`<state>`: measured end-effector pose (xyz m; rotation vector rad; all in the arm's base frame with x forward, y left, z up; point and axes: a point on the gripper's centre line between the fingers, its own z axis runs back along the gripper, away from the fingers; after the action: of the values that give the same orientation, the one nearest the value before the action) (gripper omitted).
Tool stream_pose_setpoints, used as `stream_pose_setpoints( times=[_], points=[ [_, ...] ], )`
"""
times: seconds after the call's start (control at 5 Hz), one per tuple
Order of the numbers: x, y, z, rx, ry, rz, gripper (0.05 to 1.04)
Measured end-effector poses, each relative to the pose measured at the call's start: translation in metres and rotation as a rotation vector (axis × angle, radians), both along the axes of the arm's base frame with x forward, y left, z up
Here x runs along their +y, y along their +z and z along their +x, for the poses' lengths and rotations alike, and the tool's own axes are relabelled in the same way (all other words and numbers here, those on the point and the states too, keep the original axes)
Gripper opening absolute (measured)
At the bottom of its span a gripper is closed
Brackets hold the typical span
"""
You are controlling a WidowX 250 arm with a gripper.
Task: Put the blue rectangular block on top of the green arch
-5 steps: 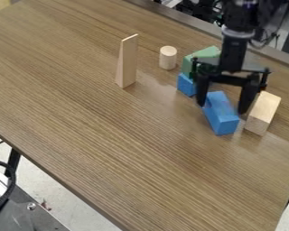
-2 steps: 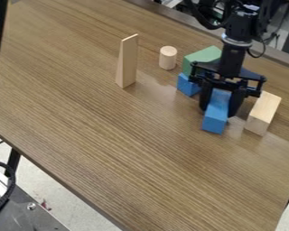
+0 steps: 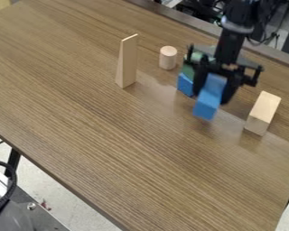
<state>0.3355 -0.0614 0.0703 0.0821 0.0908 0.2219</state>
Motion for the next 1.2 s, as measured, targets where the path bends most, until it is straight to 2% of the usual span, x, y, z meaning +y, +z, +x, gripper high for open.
stream_pose_setpoints(
  times=[0.2,0.4,0.6,0.8,1.0,1.2],
  points=[
    [-0.003,0.027,-0.014,-0.018,-0.16,0.066,0.573],
    [-0.002,0.045,-0.023,0.0,-0.287,0.052,0.573],
    [0.007,0.06,-0.019,0.045,-0.419,0.025,0.573],
    [0.029,0.056,-0.005,0.142,-0.535,-0.046,0.572],
    [0.04,0.053,0.011,0.188,-0.577,-0.042,0.573],
    [0.041,0.052,0.022,0.211,-0.611,-0.053,0.572]
  ],
)
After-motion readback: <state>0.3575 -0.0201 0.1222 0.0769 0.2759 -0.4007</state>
